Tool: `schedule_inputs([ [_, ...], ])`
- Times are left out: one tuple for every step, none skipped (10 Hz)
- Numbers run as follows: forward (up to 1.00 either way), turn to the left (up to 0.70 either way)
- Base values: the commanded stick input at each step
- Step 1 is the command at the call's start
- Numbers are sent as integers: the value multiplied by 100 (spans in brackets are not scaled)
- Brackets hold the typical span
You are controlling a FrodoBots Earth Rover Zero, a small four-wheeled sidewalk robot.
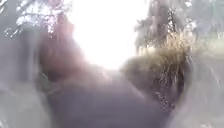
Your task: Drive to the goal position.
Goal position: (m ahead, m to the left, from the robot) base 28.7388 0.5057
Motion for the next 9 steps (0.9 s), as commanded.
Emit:
schedule_inputs([
  [100,0],
  [100,0],
  [100,0],
  [100,0],
  [100,0],
  [100,0],
  [100,0],
  [100,0],
  [100,0],
])
